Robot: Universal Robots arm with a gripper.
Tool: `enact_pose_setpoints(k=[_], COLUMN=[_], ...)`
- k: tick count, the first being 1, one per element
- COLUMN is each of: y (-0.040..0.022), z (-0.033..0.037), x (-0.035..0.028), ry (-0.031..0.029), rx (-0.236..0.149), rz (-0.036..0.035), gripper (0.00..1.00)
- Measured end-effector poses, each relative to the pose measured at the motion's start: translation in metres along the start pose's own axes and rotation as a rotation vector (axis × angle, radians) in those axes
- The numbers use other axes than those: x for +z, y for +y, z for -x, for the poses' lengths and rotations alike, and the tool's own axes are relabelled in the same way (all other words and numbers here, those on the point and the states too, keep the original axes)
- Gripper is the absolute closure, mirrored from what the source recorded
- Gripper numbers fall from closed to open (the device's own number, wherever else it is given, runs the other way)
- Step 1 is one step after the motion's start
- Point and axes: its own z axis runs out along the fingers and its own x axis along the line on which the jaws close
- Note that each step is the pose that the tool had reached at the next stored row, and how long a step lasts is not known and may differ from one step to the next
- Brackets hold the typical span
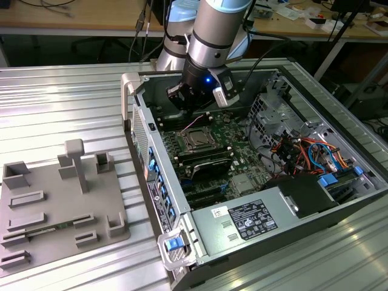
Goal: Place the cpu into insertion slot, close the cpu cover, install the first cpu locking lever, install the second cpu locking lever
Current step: 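Install the first cpu locking lever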
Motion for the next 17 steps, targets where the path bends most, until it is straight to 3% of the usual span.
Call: enact_pose_setpoints(k=[7, 10, 14, 17], y=[0.0, 0.0001, 0.0026, 0.0031], z=[0.0009, 0.0051, 0.0178, 0.0199], x=[0.0015, 0.0036, 0.0068, 0.0074], ry=[-0.0001, 0.0009, 0.0021, 0.0031], rx=[0.0, -0.011, -0.024, -0.037], rz=[-0.001, -0.0015, -0.0029, -0.0029], gripper=[0.89, 0.89, 0.89, 0.89])
